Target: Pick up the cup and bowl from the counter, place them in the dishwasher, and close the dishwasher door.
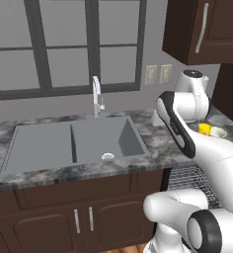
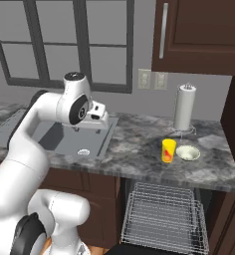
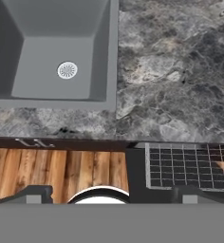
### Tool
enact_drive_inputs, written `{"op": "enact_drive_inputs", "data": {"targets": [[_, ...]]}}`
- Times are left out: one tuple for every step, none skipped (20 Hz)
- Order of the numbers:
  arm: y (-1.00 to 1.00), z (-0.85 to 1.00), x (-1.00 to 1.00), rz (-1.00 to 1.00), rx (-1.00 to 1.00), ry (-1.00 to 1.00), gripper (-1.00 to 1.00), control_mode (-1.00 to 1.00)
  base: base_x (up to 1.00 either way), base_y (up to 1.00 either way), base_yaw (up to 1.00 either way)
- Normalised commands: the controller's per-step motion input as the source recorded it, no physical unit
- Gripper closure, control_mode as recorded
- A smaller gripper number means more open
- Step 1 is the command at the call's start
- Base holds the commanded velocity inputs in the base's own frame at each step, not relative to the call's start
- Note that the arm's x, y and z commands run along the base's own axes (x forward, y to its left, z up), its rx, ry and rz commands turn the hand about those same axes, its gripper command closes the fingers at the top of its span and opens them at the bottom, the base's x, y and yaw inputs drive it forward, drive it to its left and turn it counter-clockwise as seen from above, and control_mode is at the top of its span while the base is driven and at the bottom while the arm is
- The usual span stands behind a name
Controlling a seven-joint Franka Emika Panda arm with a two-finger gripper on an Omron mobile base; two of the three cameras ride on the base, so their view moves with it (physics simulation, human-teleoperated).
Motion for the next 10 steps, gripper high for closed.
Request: {"op": "enact_drive_inputs", "data": {"targets": [[-0.39,-0.14,0.0,0.0,0.0,0.0,-1.0,-1.0,0.0,0.0,0.0],[-0.39,-0.13,0.0,0.0,0.0,0.0,-1.0,-1.0,0.0,0.0,0.0],[-0.38,-0.12,0.0,0.0,0.0,0.0,-1.0,-1.0,0.0,0.0,0.0],[-0.36,-0.11,0.0,0.0,0.01,0.0,-1.0,-1.0,0.0,0.0,0.0],[-0.36,-0.11,0.03,0.0,0.02,0.0,-1.0,-1.0,0.0,0.0,0.0],[-0.36,-0.11,0.04,0.0,0.03,0.0,-1.0,-1.0,0.0,0.0,0.0],[-0.38,-0.12,0.06,0.0,0.03,0.0,-1.0,-1.0,0.0,0.0,0.0],[-0.36,-0.11,0.08,0.0,0.03,0.0,-1.0,-1.0,0.0,0.0,0.0],[-0.36,-0.11,0.11,0.0,0.02,0.0,-1.0,-1.0,0.0,0.0,0.0],[-0.36,-0.11,0.16,0.0,0.02,0.0,-1.0,-1.0,0.0,0.0,0.0]]}}
